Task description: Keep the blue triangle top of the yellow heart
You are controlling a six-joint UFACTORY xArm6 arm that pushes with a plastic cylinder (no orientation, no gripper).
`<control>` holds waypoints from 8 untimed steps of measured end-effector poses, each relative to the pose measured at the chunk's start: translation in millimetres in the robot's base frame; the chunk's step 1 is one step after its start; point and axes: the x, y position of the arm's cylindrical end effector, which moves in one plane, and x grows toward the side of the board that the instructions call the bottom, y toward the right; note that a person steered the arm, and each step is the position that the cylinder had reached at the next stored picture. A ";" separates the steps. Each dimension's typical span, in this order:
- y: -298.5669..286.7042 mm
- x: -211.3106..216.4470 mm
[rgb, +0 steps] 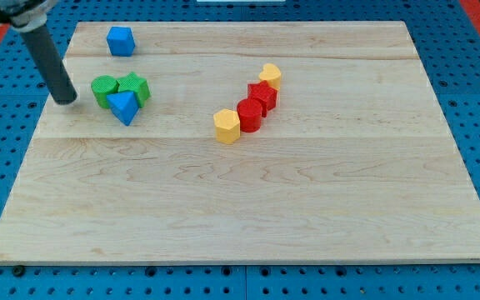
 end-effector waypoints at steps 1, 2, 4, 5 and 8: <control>47.7 16.3; 136.6 6.0; 144.6 -13.1; 168.2 -44.5; 235.1 -84.2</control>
